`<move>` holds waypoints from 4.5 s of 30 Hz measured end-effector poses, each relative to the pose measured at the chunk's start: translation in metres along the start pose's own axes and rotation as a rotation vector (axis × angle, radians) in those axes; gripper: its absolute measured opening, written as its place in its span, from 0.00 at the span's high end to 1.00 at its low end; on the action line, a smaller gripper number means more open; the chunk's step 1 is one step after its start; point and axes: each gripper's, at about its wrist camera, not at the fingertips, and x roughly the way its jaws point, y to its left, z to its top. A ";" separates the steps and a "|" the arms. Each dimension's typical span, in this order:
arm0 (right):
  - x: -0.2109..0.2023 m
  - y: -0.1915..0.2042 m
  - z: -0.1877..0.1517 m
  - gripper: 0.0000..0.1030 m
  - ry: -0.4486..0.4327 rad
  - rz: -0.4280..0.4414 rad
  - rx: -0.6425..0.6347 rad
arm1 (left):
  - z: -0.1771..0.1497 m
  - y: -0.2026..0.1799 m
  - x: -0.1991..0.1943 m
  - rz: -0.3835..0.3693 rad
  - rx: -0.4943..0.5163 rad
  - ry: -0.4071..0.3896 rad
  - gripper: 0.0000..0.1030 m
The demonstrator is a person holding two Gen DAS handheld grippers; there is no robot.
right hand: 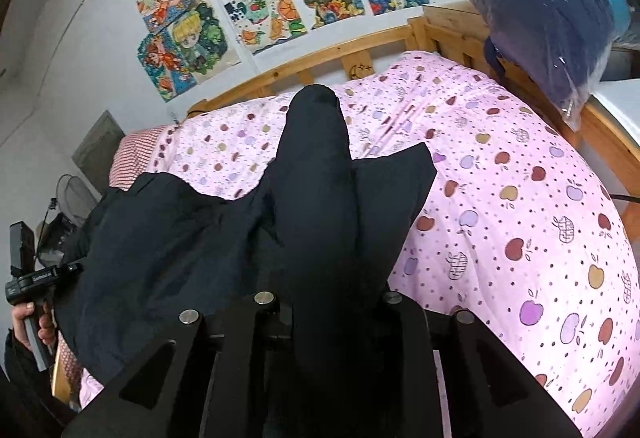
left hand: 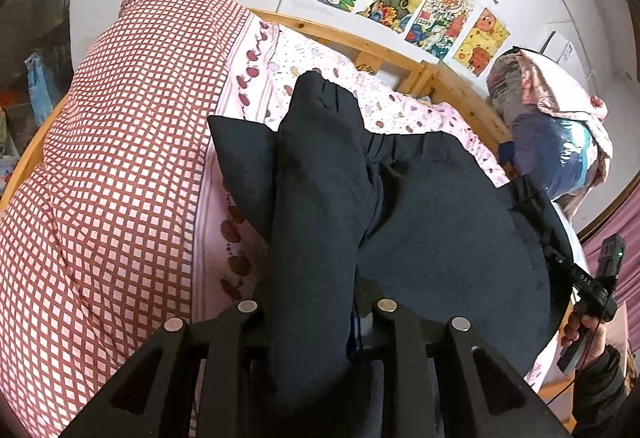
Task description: Fold large clothes
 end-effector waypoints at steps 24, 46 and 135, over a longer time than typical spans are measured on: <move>-0.026 0.015 -0.013 0.10 -0.119 -0.253 -0.126 | -0.025 -0.020 -0.016 0.371 0.070 -0.123 0.02; -0.076 0.052 -0.027 0.08 -0.246 -0.192 -0.177 | -0.044 -0.087 -0.076 0.361 0.173 -0.263 0.02; -0.226 0.141 -0.218 0.02 -0.401 -0.056 -0.290 | -0.258 -0.130 -0.195 0.239 0.261 -0.460 0.00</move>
